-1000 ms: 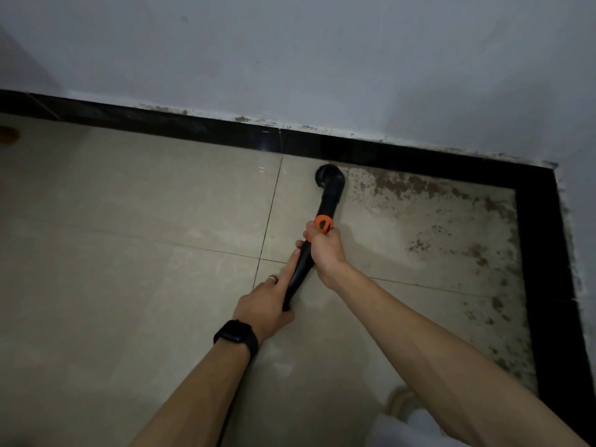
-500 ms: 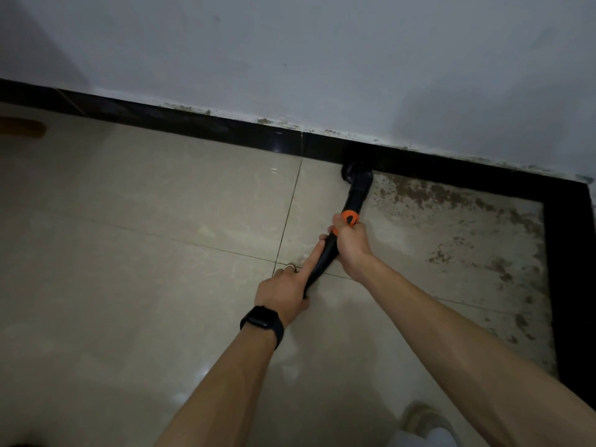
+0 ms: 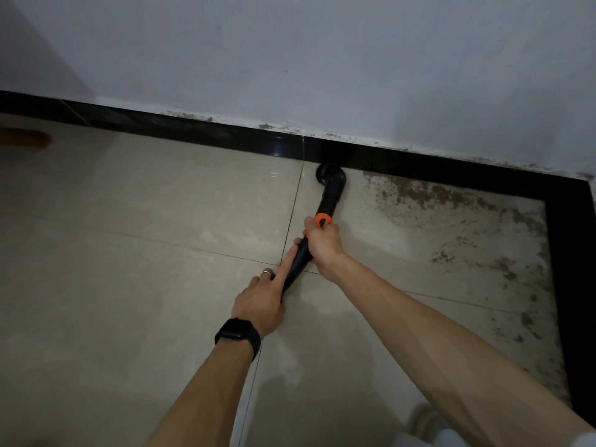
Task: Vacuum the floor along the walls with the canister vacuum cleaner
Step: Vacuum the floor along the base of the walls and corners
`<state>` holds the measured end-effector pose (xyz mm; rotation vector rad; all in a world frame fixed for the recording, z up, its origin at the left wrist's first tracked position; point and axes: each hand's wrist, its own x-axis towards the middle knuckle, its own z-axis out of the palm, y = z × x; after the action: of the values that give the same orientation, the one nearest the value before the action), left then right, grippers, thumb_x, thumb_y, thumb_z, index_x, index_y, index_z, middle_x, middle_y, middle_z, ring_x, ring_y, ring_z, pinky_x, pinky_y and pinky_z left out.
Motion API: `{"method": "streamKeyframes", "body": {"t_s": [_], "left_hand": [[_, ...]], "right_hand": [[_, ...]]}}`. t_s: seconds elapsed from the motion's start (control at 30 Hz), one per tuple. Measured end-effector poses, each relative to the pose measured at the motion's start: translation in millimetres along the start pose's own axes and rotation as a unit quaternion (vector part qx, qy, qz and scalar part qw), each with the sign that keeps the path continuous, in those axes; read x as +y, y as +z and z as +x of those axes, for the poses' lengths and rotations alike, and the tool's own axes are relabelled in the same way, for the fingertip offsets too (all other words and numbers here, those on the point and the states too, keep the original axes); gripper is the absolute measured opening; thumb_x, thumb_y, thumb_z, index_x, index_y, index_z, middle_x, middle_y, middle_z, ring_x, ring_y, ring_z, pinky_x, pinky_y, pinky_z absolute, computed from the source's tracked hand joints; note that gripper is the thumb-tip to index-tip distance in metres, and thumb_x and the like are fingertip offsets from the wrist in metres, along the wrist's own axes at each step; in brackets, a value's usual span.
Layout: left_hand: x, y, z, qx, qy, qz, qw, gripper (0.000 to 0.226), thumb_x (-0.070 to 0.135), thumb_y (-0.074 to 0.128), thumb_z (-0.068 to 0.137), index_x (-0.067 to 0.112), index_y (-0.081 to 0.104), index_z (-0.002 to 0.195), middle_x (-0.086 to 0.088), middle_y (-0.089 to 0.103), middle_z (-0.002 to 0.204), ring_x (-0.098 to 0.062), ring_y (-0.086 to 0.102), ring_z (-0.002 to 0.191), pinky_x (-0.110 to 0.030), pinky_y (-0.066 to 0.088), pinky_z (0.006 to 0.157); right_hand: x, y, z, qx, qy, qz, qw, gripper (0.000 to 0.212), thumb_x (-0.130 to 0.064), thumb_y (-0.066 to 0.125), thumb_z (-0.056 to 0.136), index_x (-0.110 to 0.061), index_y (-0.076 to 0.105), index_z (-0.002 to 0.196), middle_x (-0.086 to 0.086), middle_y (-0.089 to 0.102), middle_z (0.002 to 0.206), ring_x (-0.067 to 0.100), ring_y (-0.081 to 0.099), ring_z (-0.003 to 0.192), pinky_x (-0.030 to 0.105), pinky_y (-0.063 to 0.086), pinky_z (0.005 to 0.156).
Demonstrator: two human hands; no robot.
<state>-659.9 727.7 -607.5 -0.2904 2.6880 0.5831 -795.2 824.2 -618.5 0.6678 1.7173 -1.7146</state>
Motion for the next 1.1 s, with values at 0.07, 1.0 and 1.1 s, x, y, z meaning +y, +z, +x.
{"method": "streamKeyframes", "body": {"t_s": [0.07, 1.0, 1.1], "left_hand": [[3.9, 3.8, -1.4, -0.018, 0.020, 0.005, 1.000, 0.113, 0.012, 0.057, 0.089, 0.059, -0.034, 0.137, -0.004, 0.050, 0.106, -0.023, 0.052, 0.090, -0.042, 0.054, 0.071], [36.5, 34.8, -37.0, -0.088, 0.102, 0.033, 0.990, 0.115, 0.026, 0.061, 0.084, 0.054, -0.038, 0.137, -0.004, 0.054, 0.112, -0.025, 0.058, 0.094, -0.042, 0.055, 0.074], [39.9, 34.6, -30.8, -0.084, 0.096, 0.026, 0.991, 0.116, 0.026, 0.061, 0.084, 0.055, -0.039, 0.136, -0.004, 0.054, 0.112, -0.025, 0.057, 0.093, -0.042, 0.056, 0.074]], "right_hand": [[5.8, -12.7, -6.0, 0.011, 0.001, 0.017, 1.000, 0.044, -0.033, 0.053, 0.105, -0.007, 0.038, 0.137, 0.003, 0.061, 0.086, 0.020, 0.066, 0.079, 0.051, 0.059, 0.095], [49.2, -78.0, -52.6, 0.080, -0.041, 0.030, 0.995, 0.031, -0.029, 0.055, 0.106, -0.004, 0.043, 0.121, 0.003, 0.061, 0.089, 0.006, 0.066, 0.057, 0.020, 0.053, 0.058], [43.8, -79.9, -48.7, 0.077, -0.049, 0.002, 0.996, 0.034, -0.032, 0.054, 0.106, -0.004, 0.044, 0.122, 0.001, 0.062, 0.091, 0.004, 0.064, 0.059, 0.014, 0.048, 0.054]]}}
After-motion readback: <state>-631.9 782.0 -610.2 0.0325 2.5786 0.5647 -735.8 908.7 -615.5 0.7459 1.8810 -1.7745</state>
